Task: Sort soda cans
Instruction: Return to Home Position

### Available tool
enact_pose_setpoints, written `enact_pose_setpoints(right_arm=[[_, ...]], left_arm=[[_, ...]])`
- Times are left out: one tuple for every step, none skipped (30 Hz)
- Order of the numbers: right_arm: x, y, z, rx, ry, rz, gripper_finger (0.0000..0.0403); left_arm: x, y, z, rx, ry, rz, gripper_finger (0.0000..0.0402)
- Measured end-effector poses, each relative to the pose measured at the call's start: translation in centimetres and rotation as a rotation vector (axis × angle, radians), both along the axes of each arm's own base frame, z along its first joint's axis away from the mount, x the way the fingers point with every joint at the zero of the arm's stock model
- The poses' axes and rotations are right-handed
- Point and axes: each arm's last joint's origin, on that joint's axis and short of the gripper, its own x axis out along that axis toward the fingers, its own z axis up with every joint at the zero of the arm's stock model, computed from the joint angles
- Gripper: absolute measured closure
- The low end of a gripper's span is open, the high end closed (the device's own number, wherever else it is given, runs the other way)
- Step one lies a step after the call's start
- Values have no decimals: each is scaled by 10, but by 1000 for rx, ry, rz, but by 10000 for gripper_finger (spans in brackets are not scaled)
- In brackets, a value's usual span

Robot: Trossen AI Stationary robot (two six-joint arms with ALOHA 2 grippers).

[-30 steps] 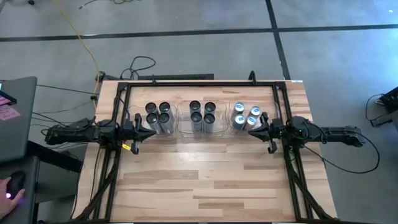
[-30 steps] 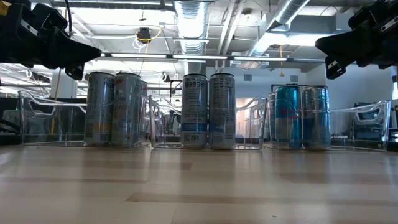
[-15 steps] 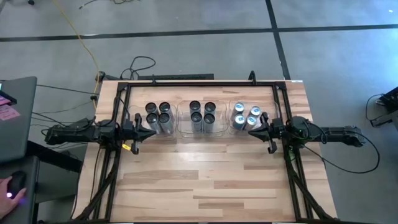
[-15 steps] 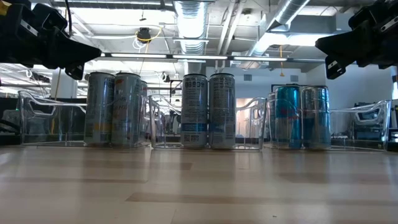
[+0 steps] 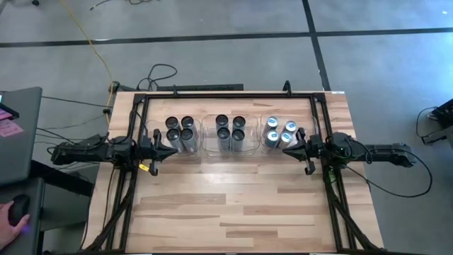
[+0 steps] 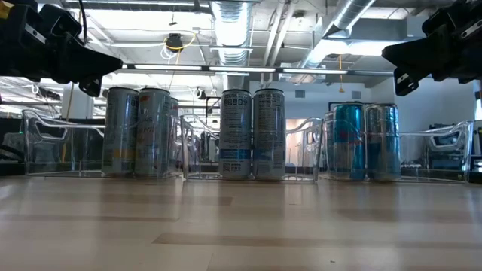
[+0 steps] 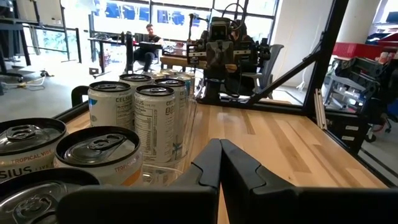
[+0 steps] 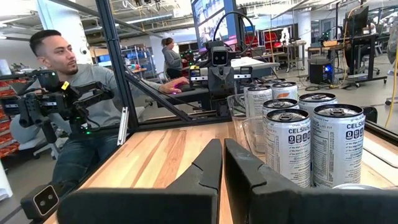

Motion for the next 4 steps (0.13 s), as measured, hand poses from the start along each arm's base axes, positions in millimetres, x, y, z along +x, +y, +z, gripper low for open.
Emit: enact_pose_setpoints(right_arm=[[0, 0, 0, 0, 0, 0, 367], [0, 0, 0, 0, 0, 0, 367], [0, 0, 0, 0, 0, 0, 367], [0, 0, 0, 0, 0, 0, 367]], left_arm=[[0, 0, 0, 0, 0, 0, 401], [0, 0, 0, 0, 0, 0, 401], [0, 0, 0, 0, 0, 0, 401], [0, 0, 0, 0, 0, 0, 401]])
